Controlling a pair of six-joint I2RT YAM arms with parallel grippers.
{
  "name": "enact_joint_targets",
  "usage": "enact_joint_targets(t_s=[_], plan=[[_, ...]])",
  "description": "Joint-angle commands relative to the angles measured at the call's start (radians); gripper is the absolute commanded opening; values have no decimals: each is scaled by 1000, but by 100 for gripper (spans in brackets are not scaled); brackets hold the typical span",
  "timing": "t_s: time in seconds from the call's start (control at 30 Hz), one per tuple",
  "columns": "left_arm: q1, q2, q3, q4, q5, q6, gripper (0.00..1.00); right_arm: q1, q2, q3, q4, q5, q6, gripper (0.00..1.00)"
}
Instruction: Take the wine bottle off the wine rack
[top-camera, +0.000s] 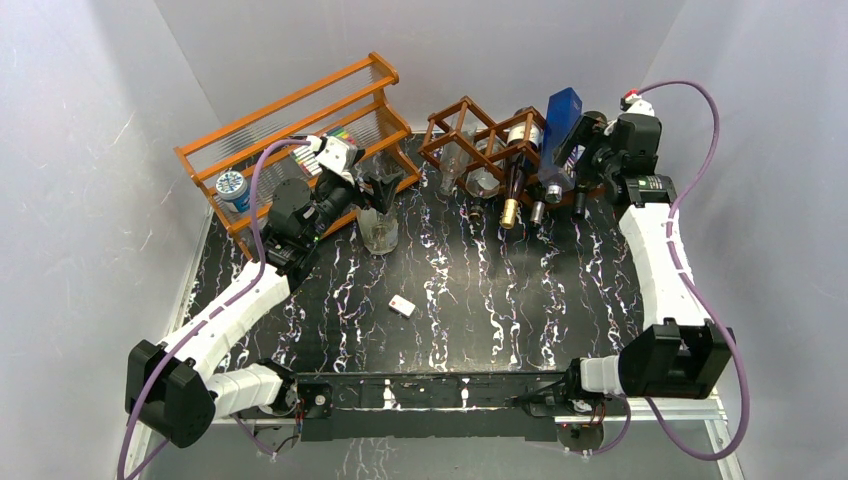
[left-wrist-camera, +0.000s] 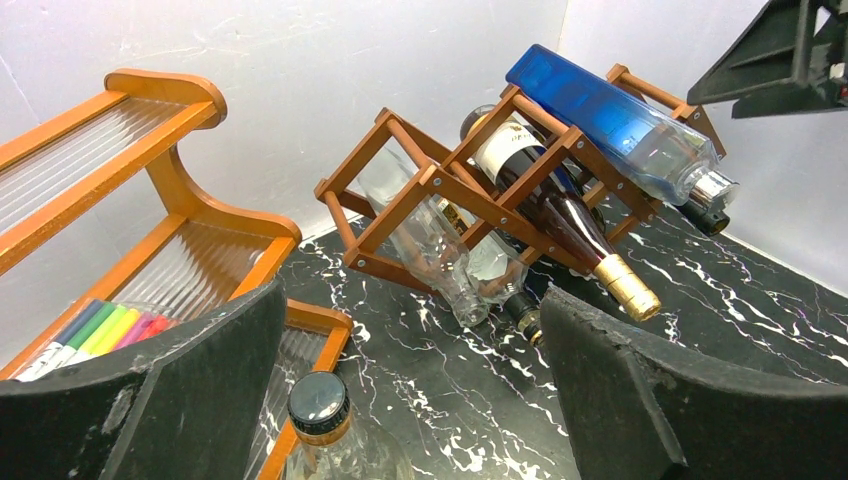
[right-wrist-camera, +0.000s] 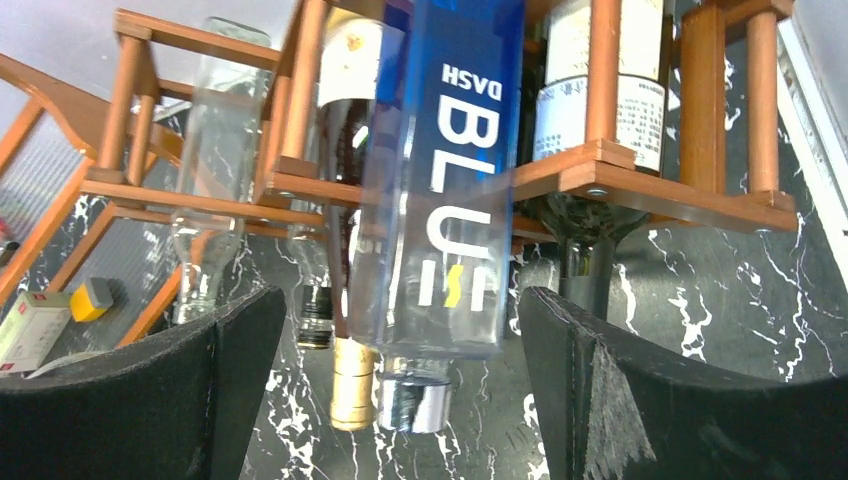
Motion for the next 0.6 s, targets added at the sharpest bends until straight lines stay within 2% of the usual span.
enact_joint_targets(t_s=[0.0, 0.4, 0.57], plan=[[-4, -10, 11, 32, 10, 3, 98, -53, 22, -1, 24, -63, 7, 98], [-3, -8, 11, 34, 16, 5, 98, -76, 127, 13, 49, -251, 5, 98], [-4, -7, 11, 33, 18, 4, 98, -75, 166, 18, 47, -269, 13, 98]])
